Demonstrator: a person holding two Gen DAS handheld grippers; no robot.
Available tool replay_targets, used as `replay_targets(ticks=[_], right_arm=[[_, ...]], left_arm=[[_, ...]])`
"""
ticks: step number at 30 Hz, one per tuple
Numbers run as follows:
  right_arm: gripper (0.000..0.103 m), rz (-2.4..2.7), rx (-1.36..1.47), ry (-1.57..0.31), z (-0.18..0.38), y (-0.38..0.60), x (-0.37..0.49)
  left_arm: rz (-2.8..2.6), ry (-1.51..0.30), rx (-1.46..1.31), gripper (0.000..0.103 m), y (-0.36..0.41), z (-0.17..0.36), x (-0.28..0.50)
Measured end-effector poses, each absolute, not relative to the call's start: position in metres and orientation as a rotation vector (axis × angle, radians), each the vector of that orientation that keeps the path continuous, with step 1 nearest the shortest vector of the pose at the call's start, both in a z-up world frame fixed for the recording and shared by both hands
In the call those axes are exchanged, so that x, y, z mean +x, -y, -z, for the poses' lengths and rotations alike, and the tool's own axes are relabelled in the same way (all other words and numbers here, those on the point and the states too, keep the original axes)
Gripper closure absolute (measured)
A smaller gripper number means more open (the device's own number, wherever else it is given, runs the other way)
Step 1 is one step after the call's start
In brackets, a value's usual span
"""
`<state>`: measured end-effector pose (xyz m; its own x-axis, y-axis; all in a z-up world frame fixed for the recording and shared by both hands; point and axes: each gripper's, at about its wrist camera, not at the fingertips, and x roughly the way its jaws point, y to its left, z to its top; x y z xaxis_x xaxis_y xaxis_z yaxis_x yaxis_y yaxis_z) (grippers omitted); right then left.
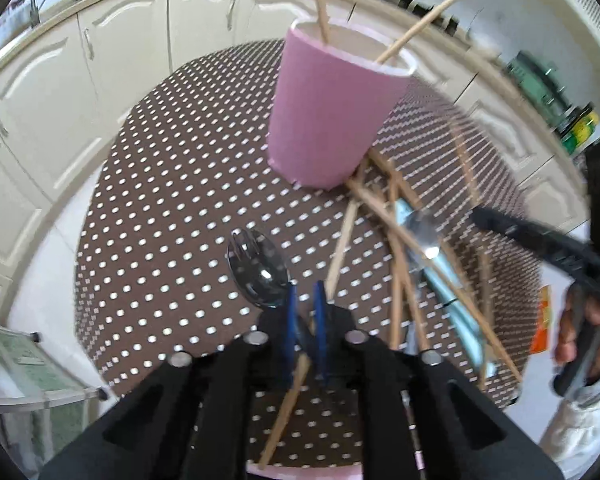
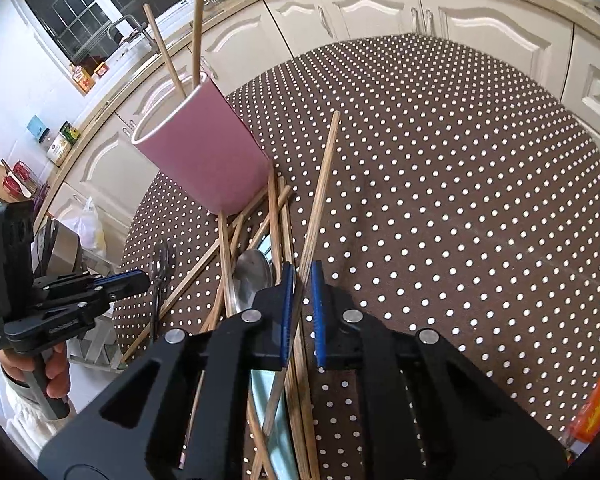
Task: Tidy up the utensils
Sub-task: 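Grasp a wooden chopstick with the right tool while the left tool holds the fork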
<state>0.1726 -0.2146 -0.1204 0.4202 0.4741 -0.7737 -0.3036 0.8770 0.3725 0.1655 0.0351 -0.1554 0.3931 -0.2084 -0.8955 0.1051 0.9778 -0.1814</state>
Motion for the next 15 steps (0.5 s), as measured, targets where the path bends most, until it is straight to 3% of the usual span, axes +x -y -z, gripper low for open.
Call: replay_targets(ticks=[1,15], right_arm=[[0.094,-0.49,0.184,-1.026,0.119,0.215,0.173],[0.094,-0.505,0.168,-1.031,0.12,0.199,0.175]], left_arm=[[0.184,-1.157,-0.086,0.067,-0.034,0.157,0.17],[0.081,-1.238,-0.068,0.066,-0.047,0.161,0.157]])
